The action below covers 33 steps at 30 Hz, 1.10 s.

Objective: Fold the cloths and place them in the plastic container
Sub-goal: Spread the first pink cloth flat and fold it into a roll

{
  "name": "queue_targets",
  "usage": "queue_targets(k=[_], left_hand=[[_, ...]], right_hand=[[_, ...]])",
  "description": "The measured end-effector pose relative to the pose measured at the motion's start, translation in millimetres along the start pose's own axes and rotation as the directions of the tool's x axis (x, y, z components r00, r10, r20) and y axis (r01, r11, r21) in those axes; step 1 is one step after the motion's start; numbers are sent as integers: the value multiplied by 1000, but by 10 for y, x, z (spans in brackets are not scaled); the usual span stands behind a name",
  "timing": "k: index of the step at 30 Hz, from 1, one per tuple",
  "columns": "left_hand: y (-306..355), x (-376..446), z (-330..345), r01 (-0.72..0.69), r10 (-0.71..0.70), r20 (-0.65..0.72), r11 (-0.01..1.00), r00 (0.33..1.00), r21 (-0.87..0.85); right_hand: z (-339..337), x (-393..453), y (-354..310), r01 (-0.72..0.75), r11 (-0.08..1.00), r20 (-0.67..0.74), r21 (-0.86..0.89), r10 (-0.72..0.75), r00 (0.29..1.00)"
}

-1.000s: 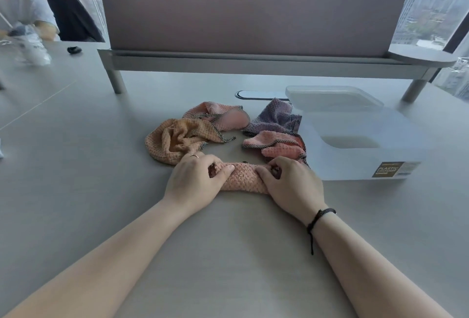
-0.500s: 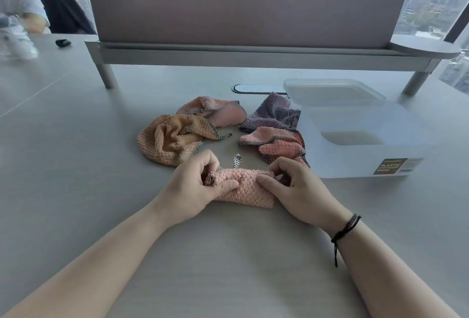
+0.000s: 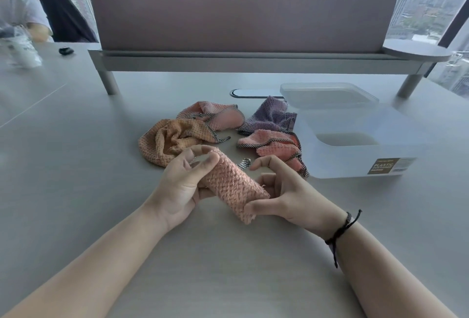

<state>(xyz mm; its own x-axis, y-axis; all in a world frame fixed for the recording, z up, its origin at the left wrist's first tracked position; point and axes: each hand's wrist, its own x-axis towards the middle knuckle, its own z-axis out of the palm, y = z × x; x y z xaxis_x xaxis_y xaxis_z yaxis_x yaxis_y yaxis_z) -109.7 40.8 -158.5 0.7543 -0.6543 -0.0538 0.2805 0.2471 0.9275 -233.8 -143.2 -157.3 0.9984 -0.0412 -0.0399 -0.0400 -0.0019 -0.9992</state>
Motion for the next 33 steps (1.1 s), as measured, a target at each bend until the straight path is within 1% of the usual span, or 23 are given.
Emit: queue_targets(k=[3, 5, 7, 9, 12, 14, 16, 18, 20, 22, 24, 26, 27, 29, 30, 31, 33], left_hand=[[-27, -24, 131, -51, 56, -38, 991, 998, 122], [-44, -30, 208, -82, 88, -25, 979, 996, 187], [-57, -29, 257, -108, 114, -14, 967, 993, 230], [-64, -19, 304, -114, 123, -19, 963, 992, 245], [-76, 17, 397, -113, 132, -70, 967, 989, 228], [-90, 52, 467, -116, 149, -130, 966, 980, 232], [-133, 106, 510, -117, 171, -197, 958, 965, 260], [-166, 165, 563, -122, 214, -254, 935, 943, 333], [-188, 215, 629, -145, 284, -280, 892, 917, 429], [-166, 223, 733, -178, 370, -267, 820, 890, 543], [-152, 245, 810, -214, 414, -230, 781, 881, 587], [-131, 284, 852, -237, 409, -195, 787, 891, 569], [-121, 305, 874, -244, 373, -165, 824, 913, 512], [-118, 341, 910, -201, 232, -78, 936, 970, 289], [-121, 348, 926, -163, 172, -29, 969, 985, 185], [-142, 362, 931, -145, 146, -1, 979, 989, 141], [-224, 402, 933, -141, 145, -4, 969, 989, 205]], right_hand=[[109, 6, -66, -7, 997, -147, -72, -3, 989], [157, 25, -83, -49, 989, -264, -137, 11, 965], [177, 34, -82, -84, 974, -333, -212, 9, 943], [196, 39, -73, -65, 964, -327, -259, -24, 945], [202, 61, -25, 29, 975, -283, -220, -92, 955], [181, 55, 4, 56, 949, -294, -310, -152, 944], [162, 40, 16, 47, 929, -321, -368, -174, 931], [129, 28, 19, 50, 913, -353, -404, -207, 912], [109, 23, 18, 49, 875, -381, -482, -259, 887], [78, 38, 29, 43, 856, -408, -516, -290, 866], [42, 47, 14, 15, 844, -441, -536, -295, 847], [-14, 41, -29, -6, 831, -468, -556, -307, 829], [-53, 28, -72, -11, 825, -477, -565, -315, 820], [-152, -26, -226, -25, 800, -485, -600, -338, 806], [-227, -56, -330, -36, 775, -487, -631, -359, 796], [-317, -84, -459, -48, 743, -492, -667, -391, 778], [-543, -115, -767, -87, 687, -517, -722, -451, 727]])
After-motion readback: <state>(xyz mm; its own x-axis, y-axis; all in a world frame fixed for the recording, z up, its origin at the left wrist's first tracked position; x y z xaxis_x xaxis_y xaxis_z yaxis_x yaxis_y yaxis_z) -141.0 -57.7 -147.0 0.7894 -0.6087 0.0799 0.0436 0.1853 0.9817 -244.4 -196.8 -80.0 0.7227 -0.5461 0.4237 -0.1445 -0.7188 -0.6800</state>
